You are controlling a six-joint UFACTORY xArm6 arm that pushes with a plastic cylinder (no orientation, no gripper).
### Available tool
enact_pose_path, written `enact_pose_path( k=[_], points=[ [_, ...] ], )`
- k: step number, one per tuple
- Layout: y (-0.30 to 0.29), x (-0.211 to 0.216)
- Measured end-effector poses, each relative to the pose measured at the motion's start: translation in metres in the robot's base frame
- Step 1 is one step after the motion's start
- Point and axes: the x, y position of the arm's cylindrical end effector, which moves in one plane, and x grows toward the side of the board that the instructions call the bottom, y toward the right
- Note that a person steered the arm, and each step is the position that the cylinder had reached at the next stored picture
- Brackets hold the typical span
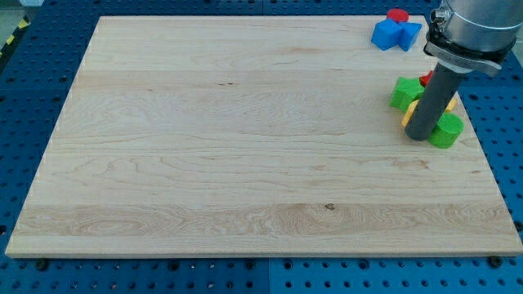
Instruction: Move your arm to the right side of the green circle
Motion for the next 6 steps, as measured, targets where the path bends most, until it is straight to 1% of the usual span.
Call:
enact_pose_path(
  k=[1, 2, 3, 4, 5, 6],
  points=[
    [0.003, 0.029],
    [0.040, 0.046],
    [0.105, 0.039],
    [0.133, 0.012],
    [0.119, -0.011],
    [0.088, -0.013]
  ],
)
